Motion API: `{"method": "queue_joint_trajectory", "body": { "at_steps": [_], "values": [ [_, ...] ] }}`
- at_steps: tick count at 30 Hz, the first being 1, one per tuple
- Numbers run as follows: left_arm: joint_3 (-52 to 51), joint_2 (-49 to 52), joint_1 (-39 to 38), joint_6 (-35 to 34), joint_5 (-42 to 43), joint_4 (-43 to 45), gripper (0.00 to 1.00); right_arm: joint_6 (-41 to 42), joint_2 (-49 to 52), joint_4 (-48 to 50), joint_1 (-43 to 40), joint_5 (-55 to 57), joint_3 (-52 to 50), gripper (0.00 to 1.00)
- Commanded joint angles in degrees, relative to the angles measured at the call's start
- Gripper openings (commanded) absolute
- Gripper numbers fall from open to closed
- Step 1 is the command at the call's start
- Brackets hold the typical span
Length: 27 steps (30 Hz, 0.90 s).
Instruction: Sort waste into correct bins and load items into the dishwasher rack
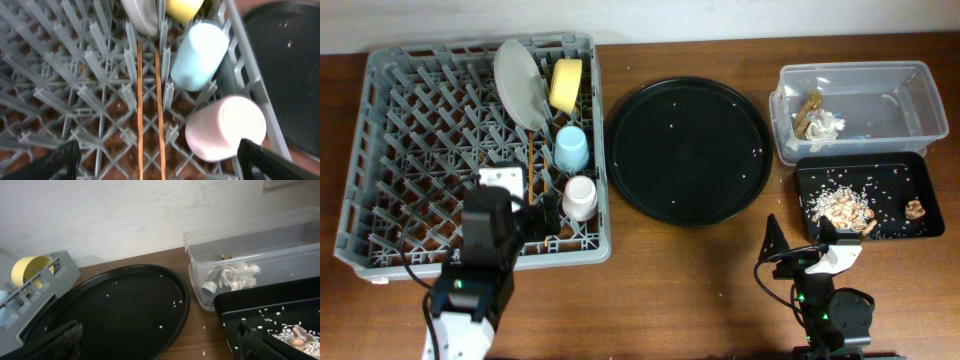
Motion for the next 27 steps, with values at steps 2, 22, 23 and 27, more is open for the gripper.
{"method": "queue_joint_trajectory", "body": {
  "at_steps": [2,22,23,27],
  "values": [
    [-14.9,-10.5,0.3,8.1,-0.4,9.0,1.00,0.0,-0.4,-0.3,0.3,0.7,-0.4,0.98],
    [-37.1,-46.2,1.9,14.3,0.3,17.2,1.00,0.0,-0.4,-0.3,0.3,0.7,-0.4,0.98],
    [-37.1,-48.2,2.7,14.3,0.4,17.2,0.99,0.0,-0.4,-0.3,0.3,0.7,-0.4,0.98],
    [-37.1,-53.6,4.3,14.3,1.8,17.0,0.99,0.0,-0.4,-0.3,0.3,0.7,-0.4,0.98]
  ]
}}
